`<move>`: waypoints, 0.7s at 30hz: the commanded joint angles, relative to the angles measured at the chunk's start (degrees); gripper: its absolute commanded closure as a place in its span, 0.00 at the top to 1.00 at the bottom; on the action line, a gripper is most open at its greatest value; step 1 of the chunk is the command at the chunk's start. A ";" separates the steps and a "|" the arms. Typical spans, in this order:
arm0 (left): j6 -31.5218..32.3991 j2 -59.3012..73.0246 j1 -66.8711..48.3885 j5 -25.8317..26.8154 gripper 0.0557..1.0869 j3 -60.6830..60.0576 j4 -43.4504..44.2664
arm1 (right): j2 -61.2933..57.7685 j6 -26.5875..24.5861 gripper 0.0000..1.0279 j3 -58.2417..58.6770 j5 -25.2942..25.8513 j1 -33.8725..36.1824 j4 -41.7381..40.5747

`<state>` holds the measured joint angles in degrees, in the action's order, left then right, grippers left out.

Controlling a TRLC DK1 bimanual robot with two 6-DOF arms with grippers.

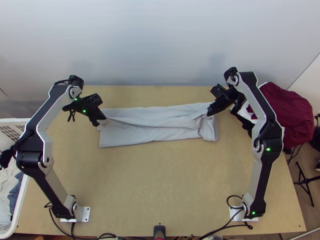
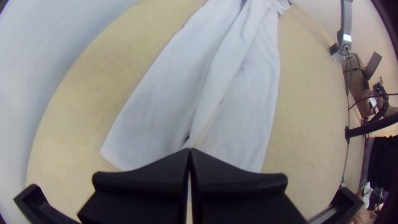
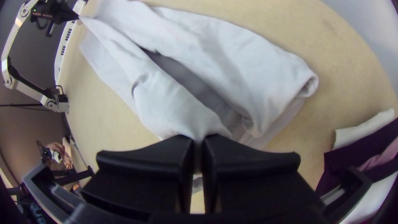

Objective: Fold the t-shirt

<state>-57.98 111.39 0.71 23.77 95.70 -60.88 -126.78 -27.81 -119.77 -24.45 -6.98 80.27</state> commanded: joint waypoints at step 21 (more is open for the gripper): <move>2.16 5.50 1.05 -0.04 0.04 3.35 2.17 | -6.29 0.83 0.03 -6.36 -0.43 3.29 -0.82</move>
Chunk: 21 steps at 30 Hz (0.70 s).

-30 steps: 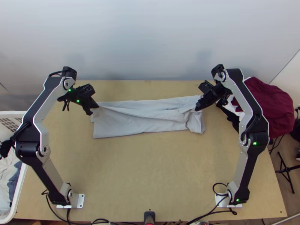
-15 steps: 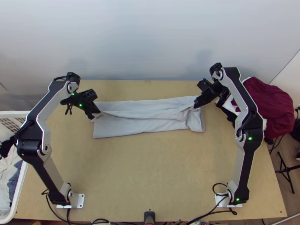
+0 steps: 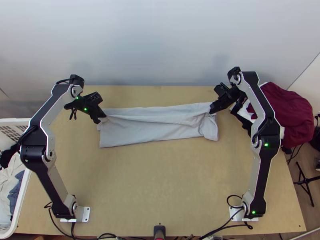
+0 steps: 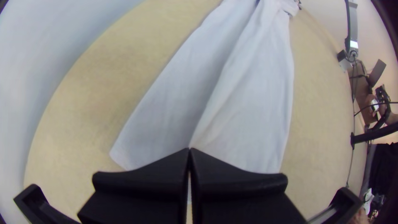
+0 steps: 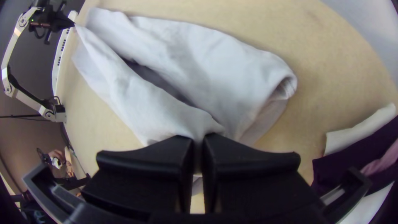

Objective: Fold the t-shirt

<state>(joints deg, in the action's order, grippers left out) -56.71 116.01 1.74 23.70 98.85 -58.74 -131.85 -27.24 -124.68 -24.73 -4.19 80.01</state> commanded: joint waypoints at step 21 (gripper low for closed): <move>6.35 3.17 0.55 -1.03 0.95 3.54 -1.64 | -6.75 3.16 0.93 -4.69 3.11 0.67 -0.99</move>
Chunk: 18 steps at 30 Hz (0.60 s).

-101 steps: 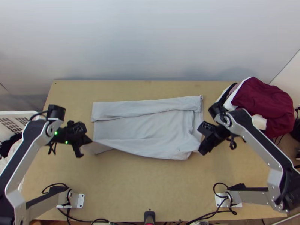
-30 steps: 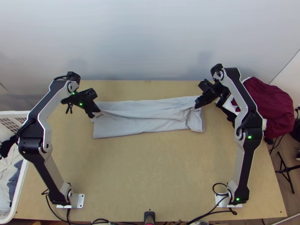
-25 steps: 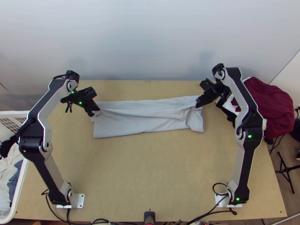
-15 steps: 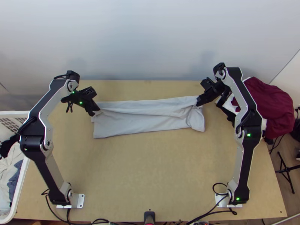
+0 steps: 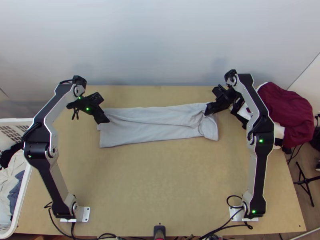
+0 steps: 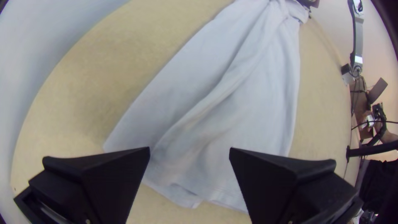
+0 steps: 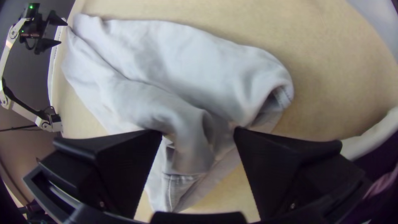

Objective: Fold the t-shirt

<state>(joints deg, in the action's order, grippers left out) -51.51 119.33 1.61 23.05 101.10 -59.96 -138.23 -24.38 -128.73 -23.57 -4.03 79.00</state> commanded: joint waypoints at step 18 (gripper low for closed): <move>5.01 -3.14 6.04 0.07 0.95 8.32 -8.68 | 11.23 1.00 0.89 -0.21 5.38 1.13 1.15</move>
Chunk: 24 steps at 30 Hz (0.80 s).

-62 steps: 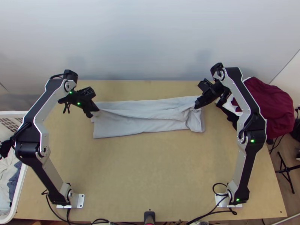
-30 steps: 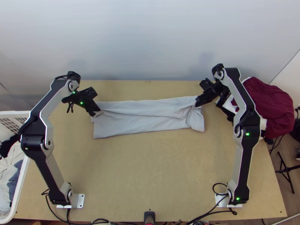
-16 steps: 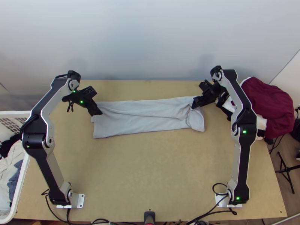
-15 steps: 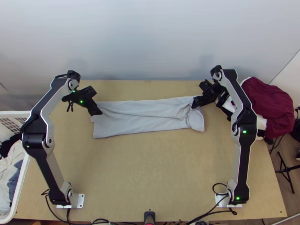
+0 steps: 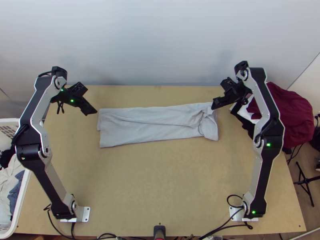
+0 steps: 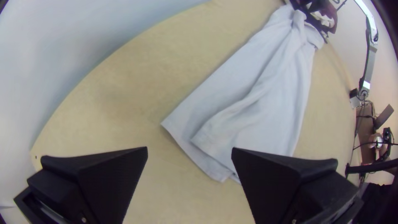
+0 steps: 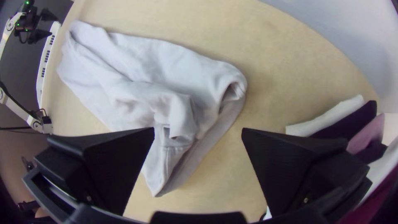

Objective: Fold the t-shirt

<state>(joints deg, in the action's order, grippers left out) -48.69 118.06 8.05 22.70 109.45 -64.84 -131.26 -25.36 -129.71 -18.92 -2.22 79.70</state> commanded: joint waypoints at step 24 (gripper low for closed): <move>19.77 -8.72 -3.40 3.93 0.95 -16.99 2.61 | 2.33 4.71 0.03 14.57 -15.36 -6.57 -9.13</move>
<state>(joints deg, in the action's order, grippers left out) -30.79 109.93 4.49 26.55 94.37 -63.46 -126.37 -20.56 -120.27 -31.24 -9.30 72.97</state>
